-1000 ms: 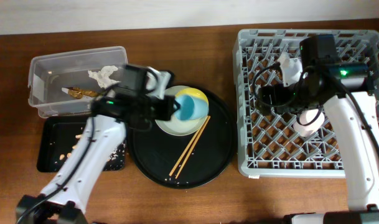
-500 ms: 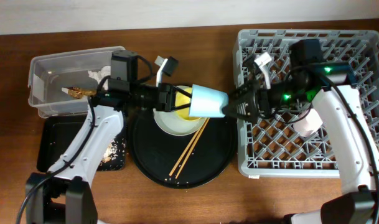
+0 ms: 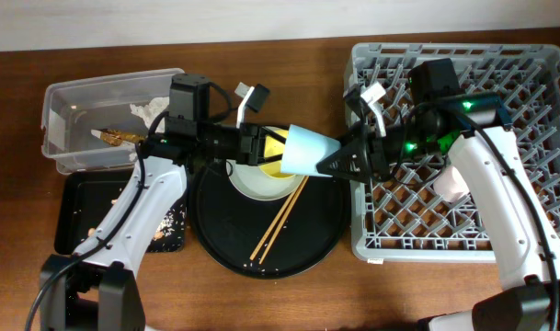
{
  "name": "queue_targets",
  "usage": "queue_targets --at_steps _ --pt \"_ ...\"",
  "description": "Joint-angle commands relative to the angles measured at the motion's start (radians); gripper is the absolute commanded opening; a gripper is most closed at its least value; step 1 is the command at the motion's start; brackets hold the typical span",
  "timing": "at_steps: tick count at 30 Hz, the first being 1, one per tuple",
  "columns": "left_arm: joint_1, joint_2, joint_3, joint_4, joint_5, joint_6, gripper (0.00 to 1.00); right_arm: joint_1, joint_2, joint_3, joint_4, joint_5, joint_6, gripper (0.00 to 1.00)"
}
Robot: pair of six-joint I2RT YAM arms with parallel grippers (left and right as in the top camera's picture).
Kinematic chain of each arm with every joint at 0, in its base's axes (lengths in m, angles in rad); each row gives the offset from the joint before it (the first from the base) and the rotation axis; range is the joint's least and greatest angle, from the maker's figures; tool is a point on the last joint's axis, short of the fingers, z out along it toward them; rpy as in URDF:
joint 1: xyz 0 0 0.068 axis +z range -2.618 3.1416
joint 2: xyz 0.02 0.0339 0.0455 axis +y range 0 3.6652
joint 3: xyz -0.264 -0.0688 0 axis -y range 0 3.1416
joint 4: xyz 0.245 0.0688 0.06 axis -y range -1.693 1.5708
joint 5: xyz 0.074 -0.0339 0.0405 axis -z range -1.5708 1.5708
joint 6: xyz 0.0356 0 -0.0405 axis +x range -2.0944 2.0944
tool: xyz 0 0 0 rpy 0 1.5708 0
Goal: Sort waste into correct bins and load items into the dishwasher rack
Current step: 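Grasp the blue cup with the left gripper and pass it right, then place the blue cup upside down in the rack with the right gripper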
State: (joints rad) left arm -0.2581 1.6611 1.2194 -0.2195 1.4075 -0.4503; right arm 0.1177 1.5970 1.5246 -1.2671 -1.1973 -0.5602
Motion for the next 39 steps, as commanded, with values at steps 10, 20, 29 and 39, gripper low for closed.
queue_targets --at_steps 10,20,29,39 --pt "0.047 -0.177 0.006 -0.475 -1.047 0.311 0.46 -0.198 -0.001 0.179 -0.177 1.035 0.486 0.49" --pt "0.047 -0.227 0.005 -0.568 -1.101 0.310 0.46 -0.198 0.192 0.177 -0.248 1.219 0.576 0.50" --pt "0.047 -0.227 0.005 -0.572 -1.101 0.310 0.46 -0.198 0.293 0.175 -0.228 1.175 0.565 0.95" --pt "0.047 -0.227 0.005 -0.587 -1.101 0.310 0.46 -0.197 0.164 0.224 -0.248 1.146 0.553 0.93"
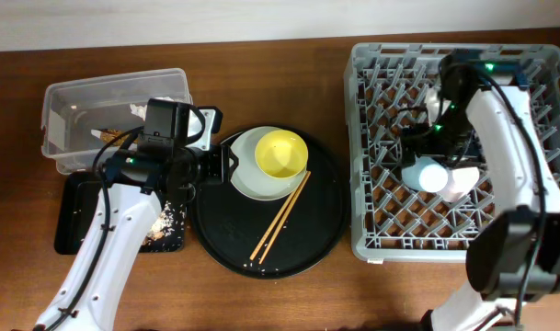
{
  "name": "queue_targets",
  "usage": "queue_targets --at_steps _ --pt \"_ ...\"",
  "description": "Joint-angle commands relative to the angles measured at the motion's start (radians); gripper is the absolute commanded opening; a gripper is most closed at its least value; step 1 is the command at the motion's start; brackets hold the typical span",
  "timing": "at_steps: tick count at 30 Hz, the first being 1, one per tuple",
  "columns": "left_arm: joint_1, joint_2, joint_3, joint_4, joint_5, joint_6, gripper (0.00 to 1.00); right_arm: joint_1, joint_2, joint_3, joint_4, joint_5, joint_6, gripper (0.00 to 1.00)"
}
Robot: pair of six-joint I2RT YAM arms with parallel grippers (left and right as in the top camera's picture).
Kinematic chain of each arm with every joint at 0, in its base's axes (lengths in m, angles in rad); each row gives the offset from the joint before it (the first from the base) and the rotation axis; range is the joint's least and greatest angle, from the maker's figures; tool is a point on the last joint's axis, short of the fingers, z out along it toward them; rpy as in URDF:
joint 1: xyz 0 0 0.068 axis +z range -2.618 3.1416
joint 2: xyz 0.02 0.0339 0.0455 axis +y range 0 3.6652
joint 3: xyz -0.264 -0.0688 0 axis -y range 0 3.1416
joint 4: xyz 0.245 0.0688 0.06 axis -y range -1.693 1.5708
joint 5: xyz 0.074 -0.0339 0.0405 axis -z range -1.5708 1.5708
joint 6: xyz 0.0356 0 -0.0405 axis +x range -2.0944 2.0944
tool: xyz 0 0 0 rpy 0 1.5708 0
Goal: Sort waste into correct bins and load items into the dishwasher rack
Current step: 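Place the blue cup upside down in the rack with the right gripper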
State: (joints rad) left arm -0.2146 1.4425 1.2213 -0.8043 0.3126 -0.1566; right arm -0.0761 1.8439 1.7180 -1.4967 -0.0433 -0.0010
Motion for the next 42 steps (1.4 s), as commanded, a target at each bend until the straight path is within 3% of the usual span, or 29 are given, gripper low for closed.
queue_targets --at_steps 1,5,10,20,24,26,29,31,37,42 --pt "0.003 -0.009 0.003 -0.002 -0.006 0.016 0.46 -0.004 -0.093 0.031 -0.046 -0.005 -0.005 0.90" --pt "0.003 -0.009 0.003 -0.008 -0.006 0.016 0.46 -0.004 -0.088 -0.040 -0.068 0.008 0.029 0.89" --pt "0.003 -0.009 0.003 -0.020 -0.006 0.016 0.46 -0.004 -0.087 -0.175 0.127 0.052 0.040 0.90" --pt "0.003 -0.009 0.003 -0.024 -0.006 0.016 0.46 -0.004 -0.083 -0.290 0.246 0.079 0.040 0.88" --pt "0.003 -0.009 0.003 -0.024 -0.006 0.016 0.46 -0.004 -0.083 -0.290 0.256 0.082 0.040 0.79" --pt "0.003 -0.009 0.003 -0.025 -0.006 0.016 0.46 -0.004 -0.083 -0.290 0.252 0.082 0.040 0.65" --pt "0.003 -0.009 0.003 -0.024 -0.006 0.016 0.46 -0.005 -0.084 -0.282 0.252 0.083 0.040 0.58" --pt "0.003 -0.009 0.003 -0.025 -0.006 0.016 0.46 -0.005 -0.084 -0.276 0.253 0.111 0.056 0.59" --pt "0.003 -0.009 0.003 -0.025 -0.006 0.016 0.46 -0.005 -0.083 -0.276 0.335 0.153 0.069 0.85" --pt "0.003 -0.009 0.003 -0.024 -0.006 0.016 0.46 -0.003 -0.083 -0.306 0.386 0.100 0.065 0.86"
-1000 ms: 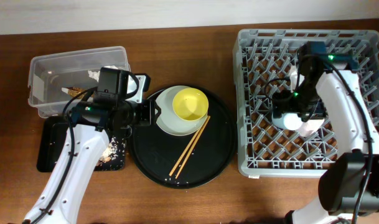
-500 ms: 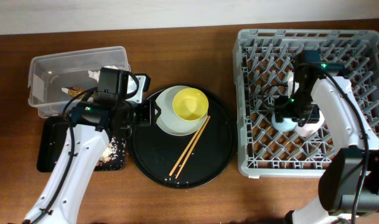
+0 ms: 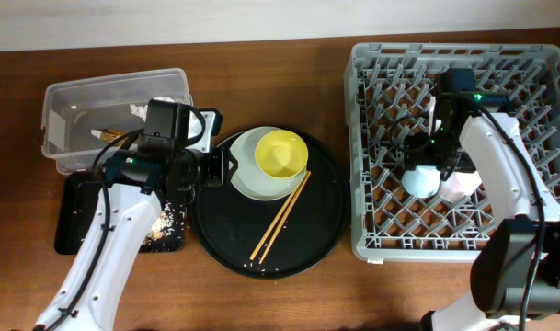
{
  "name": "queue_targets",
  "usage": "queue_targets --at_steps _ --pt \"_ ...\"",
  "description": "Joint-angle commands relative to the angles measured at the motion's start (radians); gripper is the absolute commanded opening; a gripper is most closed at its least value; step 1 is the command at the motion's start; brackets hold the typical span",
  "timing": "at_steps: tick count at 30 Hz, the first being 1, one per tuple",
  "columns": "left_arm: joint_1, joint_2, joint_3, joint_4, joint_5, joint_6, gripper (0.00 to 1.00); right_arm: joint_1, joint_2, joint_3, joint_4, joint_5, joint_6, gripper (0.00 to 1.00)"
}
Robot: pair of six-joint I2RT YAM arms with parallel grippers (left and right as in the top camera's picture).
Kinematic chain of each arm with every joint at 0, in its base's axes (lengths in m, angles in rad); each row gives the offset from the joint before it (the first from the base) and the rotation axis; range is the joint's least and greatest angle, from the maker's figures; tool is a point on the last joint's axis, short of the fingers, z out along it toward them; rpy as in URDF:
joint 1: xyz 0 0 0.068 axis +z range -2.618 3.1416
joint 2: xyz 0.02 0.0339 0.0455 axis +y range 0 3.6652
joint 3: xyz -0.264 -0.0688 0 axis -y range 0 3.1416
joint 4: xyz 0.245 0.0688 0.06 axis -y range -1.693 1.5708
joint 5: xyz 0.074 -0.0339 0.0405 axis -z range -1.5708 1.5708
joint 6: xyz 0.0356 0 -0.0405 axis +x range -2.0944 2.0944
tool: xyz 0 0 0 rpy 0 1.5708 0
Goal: Sort waste into correct bins and load items into the dishwasher rack
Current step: 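Place the blue cup upside down in the rack with the right gripper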
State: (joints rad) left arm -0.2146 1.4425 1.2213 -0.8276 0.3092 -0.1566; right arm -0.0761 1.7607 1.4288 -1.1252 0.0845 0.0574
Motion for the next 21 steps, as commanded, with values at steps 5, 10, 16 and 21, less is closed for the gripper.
queue_targets --at_steps 5,10,16,21 --pt "0.003 -0.009 0.003 -0.001 -0.003 0.016 0.46 -0.003 0.000 -0.024 0.025 -0.028 0.007 0.76" --pt "0.003 -0.009 0.003 -0.001 -0.003 0.016 0.46 -0.003 0.000 -0.019 0.005 -0.028 0.007 0.45" --pt "0.003 -0.009 0.003 -0.002 -0.003 0.016 0.46 -0.003 -0.044 0.107 -0.135 -0.028 0.007 0.43" --pt "0.003 -0.009 0.003 -0.001 -0.003 0.016 0.46 -0.003 -0.059 0.203 -0.241 -0.045 0.007 0.43"
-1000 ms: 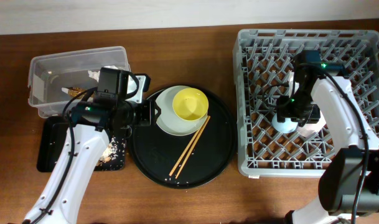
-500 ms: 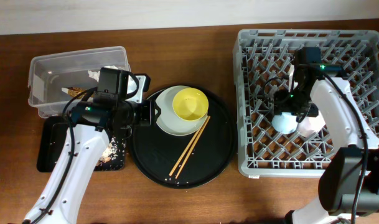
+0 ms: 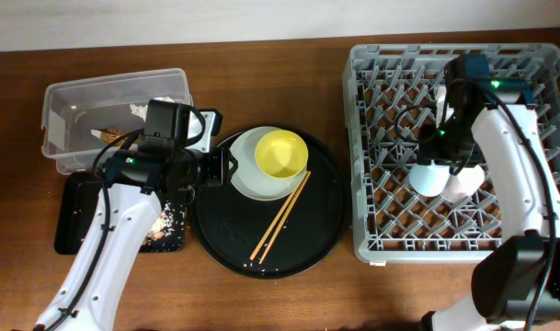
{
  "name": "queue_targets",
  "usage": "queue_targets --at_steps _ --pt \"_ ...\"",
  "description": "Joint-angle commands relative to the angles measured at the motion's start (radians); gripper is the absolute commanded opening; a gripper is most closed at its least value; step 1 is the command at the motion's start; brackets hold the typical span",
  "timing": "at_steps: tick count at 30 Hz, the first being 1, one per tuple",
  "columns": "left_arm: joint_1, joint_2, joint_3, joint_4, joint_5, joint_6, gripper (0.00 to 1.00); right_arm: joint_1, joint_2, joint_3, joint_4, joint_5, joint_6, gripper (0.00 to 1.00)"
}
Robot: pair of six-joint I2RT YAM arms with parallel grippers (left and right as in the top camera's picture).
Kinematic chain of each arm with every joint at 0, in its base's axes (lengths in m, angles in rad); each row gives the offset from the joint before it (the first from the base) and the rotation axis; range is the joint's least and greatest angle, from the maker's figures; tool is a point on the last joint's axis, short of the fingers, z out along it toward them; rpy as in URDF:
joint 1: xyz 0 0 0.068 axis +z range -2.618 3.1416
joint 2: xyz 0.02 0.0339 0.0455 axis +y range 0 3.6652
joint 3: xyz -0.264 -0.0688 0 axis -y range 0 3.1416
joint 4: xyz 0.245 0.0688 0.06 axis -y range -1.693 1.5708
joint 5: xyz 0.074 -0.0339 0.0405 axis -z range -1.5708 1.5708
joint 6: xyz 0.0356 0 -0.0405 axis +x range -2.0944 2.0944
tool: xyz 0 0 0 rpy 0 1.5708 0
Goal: Sort waste into correct bins and load items into the dishwasher rack
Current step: 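Place the blue cup upside down in the rack with the right gripper, then grasp the yellow bowl from the plate with the right gripper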
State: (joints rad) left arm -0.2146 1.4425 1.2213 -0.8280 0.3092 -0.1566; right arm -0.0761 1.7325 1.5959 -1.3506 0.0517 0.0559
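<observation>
A pale blue cup (image 3: 428, 178) stands upside down in the grey dishwasher rack (image 3: 376, 138), next to a pinkish cup (image 3: 465, 185). My right gripper (image 3: 442, 154) reaches down onto the blue cup from above. Its fingers are hidden by the wrist, so I cannot tell whether it grips. My left gripper (image 3: 226, 166) stands open at the left rim of a white bowl (image 3: 252, 179), holding nothing. A yellow bowl (image 3: 281, 154) sits in the white one. Wooden chopsticks (image 3: 280, 218) lie on the round black tray (image 3: 307, 244).
At the back left stands a clear plastic bin (image 3: 68, 101) with food scraps in it. A black rectangular tray (image 3: 77, 216) with crumbs lies in front of it, under my left arm. The rack fills the right side of the wooden table.
The right wrist has shifted slightly up and to the right over the rack, and the blue cup sits a little further right. The left arm has not moved.
Both grippers met over the round tray with the blue cup between them. Then the right gripper had the cup upside down in the rack and the left gripper was back by the white bowl. Since then the cup has only shifted slightly in the rack.
</observation>
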Motion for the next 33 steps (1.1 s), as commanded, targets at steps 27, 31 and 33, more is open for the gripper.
queue_targets --at_steps 27,31,33 --pt "0.063 -0.009 0.003 -0.075 -0.177 -0.023 0.66 0.025 -0.026 0.049 0.175 -0.454 -0.195 0.99" --pt "0.208 -0.009 0.003 -0.084 -0.176 -0.129 0.66 0.191 -0.003 0.052 0.297 -0.456 -0.214 0.99" --pt "0.263 -0.009 0.003 -0.124 -0.176 -0.131 0.66 0.307 0.043 0.052 0.340 -0.344 -0.209 0.99"
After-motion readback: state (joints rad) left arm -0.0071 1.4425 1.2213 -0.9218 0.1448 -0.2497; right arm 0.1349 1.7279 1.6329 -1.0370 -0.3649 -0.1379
